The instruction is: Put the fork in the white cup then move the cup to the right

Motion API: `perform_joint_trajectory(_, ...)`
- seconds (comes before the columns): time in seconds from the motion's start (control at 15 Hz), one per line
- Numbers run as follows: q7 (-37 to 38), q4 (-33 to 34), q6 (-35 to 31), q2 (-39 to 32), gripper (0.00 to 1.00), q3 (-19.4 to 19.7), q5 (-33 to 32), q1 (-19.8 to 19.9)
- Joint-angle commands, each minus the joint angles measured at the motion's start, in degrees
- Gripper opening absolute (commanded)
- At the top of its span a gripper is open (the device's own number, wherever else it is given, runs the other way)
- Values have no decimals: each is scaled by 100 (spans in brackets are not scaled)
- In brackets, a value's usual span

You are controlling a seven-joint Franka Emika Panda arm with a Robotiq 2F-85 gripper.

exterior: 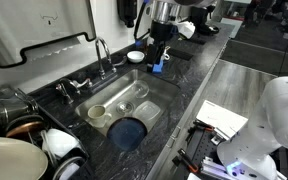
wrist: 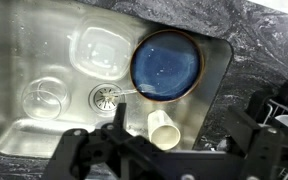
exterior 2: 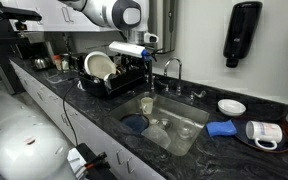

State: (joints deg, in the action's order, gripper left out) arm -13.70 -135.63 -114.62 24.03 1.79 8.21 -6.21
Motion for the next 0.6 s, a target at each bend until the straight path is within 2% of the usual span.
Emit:
perform_joint_trajectory(0.0, -28, 9, 15, -3, 100, -33, 15, 41)
perform_joint_trajectory(0.2, -96, -103, -217, 68, 100, -150, -5, -59)
perform_joint_trajectory(0.27, 101, -236, -443, 67, 100, -326, -86, -98)
perform_joint_trajectory(0.4, 318, -523, -1044, 53, 100, -571, 202, -305)
perform_joint_trajectory(0.53, 721, -792, -1770, 20, 100, -924, 93, -446)
